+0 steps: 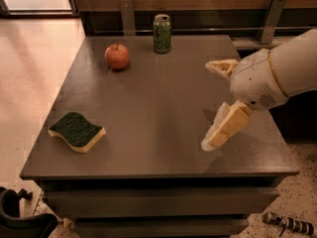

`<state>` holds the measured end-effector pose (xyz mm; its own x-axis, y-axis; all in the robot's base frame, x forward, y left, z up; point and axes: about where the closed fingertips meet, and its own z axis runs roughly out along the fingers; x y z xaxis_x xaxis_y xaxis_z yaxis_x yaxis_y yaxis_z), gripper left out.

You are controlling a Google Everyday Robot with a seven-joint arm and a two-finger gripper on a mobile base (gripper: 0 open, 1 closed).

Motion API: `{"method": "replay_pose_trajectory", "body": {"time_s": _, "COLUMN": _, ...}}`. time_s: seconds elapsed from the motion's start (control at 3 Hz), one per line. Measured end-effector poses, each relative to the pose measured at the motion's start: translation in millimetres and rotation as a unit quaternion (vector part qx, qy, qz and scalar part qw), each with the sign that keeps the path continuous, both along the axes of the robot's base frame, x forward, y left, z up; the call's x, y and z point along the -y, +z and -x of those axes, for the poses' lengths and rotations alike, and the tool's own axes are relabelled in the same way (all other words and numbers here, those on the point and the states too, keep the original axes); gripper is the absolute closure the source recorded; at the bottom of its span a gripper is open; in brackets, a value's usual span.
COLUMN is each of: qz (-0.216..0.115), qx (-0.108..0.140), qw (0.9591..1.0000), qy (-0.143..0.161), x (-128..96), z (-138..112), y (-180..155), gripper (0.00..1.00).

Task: Pick sponge

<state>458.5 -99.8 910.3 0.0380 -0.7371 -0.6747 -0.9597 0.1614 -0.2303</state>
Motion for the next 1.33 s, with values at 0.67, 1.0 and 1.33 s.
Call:
{"method": "replay_pose_trajectory", "body": {"time_s": 0.67, "qz": -0.157, "qx": -0.005, "qw": 0.9868, "qy": 0.04, "x": -100, "z": 12, "y": -6, "gripper": 0.0}}
{"method": "replay_pose_trajectory", "body": {"time_s": 1.0, "qz": -0.175, "qx": -0.006, "qw": 0.9833, "qy": 0.048, "x": -115, "z": 16, "y": -2, "gripper": 0.0}}
{"method": "replay_pose_trajectory", "body": {"time_s": 1.33, "qz": -0.172, "qx": -0.006, "qw": 0.9839, "qy": 0.047, "x": -114, "z": 16, "y": -2, "gripper": 0.0}}
